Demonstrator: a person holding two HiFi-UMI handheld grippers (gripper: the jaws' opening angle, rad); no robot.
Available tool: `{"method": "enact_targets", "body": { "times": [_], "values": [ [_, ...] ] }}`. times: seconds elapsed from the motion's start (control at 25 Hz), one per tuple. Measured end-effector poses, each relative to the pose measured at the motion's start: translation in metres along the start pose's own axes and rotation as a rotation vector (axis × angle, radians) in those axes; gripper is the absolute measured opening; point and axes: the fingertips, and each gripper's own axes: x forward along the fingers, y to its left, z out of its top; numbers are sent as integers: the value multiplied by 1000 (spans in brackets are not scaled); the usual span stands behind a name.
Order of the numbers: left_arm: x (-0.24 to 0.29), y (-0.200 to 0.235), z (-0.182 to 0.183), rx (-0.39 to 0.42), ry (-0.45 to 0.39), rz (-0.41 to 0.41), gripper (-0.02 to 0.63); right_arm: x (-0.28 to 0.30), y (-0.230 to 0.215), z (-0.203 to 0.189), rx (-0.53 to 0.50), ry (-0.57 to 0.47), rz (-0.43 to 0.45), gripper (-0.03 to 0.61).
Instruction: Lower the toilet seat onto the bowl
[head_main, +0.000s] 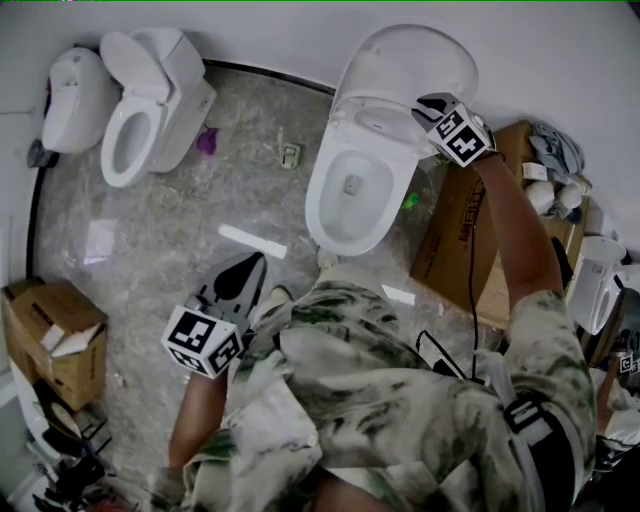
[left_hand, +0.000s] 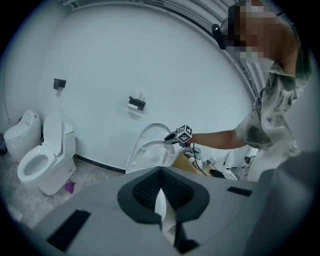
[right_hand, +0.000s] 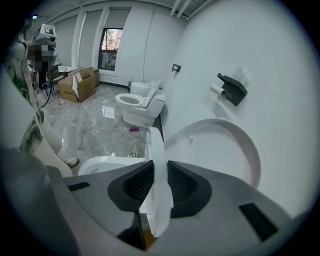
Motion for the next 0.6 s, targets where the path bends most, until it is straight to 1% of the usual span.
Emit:
{"method": "enact_targets", "body": {
  "times": [0.28,0.6],
  "values": [
    [-16,2,-4,-1,2,-12,21,-7,22,6,-11,12,3,106],
    [-25,4,-15,-5,7,-15,21,-8,44,2,-18,23,10,107]
  ]
}}
